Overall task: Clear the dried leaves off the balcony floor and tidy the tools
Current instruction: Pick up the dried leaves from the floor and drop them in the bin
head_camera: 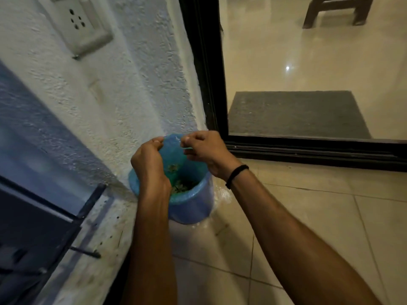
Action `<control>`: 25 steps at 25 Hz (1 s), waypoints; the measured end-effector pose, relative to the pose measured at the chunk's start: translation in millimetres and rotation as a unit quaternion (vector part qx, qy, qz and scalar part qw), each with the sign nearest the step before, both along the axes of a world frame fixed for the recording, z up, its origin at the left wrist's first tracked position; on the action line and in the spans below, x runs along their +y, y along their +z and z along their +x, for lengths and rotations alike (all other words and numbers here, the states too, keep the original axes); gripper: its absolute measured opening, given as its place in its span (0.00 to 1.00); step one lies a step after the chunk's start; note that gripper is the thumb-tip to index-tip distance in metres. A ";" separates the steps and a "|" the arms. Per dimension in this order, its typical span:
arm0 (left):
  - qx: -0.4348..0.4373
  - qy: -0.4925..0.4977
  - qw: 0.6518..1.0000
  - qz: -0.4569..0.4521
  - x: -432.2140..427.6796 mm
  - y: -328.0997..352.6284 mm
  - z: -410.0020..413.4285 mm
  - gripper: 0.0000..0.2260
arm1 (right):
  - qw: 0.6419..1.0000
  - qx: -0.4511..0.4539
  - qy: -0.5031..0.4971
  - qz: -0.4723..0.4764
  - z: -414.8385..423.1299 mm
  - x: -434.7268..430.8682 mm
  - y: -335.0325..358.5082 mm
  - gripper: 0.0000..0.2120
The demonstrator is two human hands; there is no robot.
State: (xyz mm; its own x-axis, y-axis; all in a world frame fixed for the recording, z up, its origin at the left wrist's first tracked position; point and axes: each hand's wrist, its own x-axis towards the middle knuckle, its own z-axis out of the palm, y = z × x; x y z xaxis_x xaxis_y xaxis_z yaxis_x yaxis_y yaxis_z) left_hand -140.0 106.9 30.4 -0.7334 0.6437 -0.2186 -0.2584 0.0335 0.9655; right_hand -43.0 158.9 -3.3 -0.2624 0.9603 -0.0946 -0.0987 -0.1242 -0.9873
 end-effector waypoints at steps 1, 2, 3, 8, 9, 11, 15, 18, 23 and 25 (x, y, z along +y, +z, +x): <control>0.013 0.004 1.000 0.016 3.1 -0.4 8.3 0.09 | 0.999 0.043 -0.015 -0.027 11.8 -0.7 1.7 0.09; 0.026 0.002 0.999 0.028 6.6 -1.9 16.7 0.10 | 0.996 0.070 -0.034 -0.039 24.3 -0.6 2.7 0.09; 0.033 -0.004 0.999 0.041 11.9 -5.8 25.0 0.10 | 0.994 0.081 -0.057 -0.041 37.9 0.5 2.2 0.09; 0.053 -0.118 0.990 0.049 34.9 -29.7 97.3 0.12 | 0.978 0.092 -0.180 -0.053 118.4 -0.1 -20.9 0.06; 0.054 -0.145 0.987 0.049 37.2 -34.4 115.7 0.11 | 0.972 0.091 -0.208 -0.054 136.7 -3.7 -25.2 0.06; 0.061 -0.196 0.978 0.041 39.9 -42.8 154.7 0.11 | 0.958 0.075 -0.271 -0.053 175.6 -12.8 -35.8 0.07; 0.072 -0.295 0.952 0.031 40.8 -60.6 235.4 0.11 | 0.912 0.031 -0.404 -0.055 258.9 -42.9 -58.1 0.07; 0.088 -0.389 0.917 0.017 30.2 -77.0 306.8 0.11 | 0.857 -0.003 -0.511 -0.064 329.6 -83.6 -71.9 0.07; 0.144 -0.533 0.833 0.028 -11.3 -100.0 426.3 0.09 | 0.751 -0.071 -0.652 -0.075 438.5 -166.8 -90.6 0.08; 0.175 -0.585 0.791 0.044 -30.9 -108.8 472.9 0.09 | 0.705 -0.105 -0.696 -0.085 476.7 -198.6 -98.0 0.08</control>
